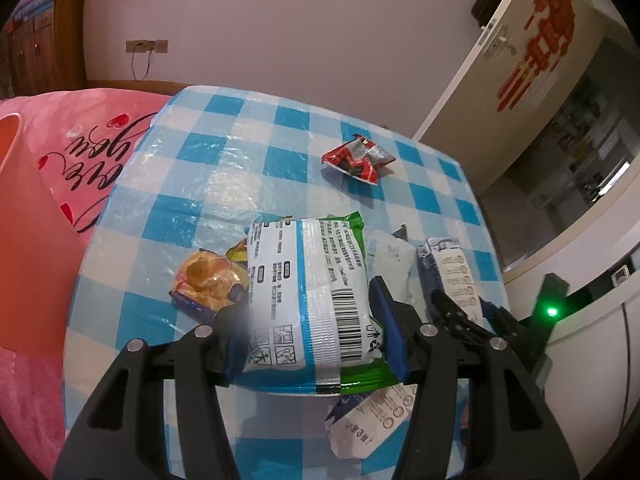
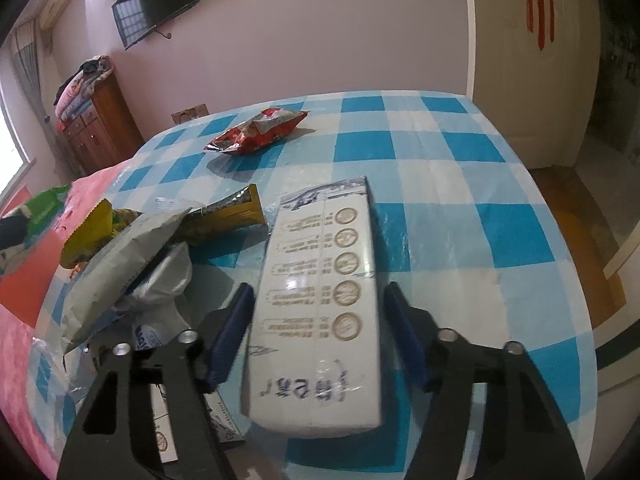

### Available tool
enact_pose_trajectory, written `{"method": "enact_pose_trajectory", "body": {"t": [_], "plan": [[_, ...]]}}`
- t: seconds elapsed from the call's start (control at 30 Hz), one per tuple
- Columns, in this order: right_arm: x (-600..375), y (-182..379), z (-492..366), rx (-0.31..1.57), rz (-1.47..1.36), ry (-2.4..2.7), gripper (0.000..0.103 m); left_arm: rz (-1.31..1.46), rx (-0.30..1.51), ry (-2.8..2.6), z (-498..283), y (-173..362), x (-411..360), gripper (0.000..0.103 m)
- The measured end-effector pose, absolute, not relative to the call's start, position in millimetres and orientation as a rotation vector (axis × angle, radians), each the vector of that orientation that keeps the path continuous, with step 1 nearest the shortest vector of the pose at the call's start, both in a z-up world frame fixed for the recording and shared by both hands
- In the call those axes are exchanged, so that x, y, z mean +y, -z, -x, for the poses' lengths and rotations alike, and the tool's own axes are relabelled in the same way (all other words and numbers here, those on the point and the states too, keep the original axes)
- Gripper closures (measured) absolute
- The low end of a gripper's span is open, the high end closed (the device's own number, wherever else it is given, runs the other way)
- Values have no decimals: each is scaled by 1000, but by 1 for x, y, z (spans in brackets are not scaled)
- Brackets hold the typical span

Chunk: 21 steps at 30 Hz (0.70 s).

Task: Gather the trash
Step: 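Lift the snack bag and milk carton off the table with both tools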

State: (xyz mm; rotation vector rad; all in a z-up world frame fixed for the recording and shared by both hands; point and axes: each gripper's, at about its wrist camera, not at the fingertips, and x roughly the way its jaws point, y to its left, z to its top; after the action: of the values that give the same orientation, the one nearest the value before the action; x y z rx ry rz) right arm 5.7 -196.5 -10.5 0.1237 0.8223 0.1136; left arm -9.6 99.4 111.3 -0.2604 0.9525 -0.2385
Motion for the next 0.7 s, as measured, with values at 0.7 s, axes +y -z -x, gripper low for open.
{"method": "enact_pose_trajectory", "body": {"t": [0.7], "plan": [[-230,4,15,742,-331,-116,39,278,913,276,47,-101,142,47]]}}
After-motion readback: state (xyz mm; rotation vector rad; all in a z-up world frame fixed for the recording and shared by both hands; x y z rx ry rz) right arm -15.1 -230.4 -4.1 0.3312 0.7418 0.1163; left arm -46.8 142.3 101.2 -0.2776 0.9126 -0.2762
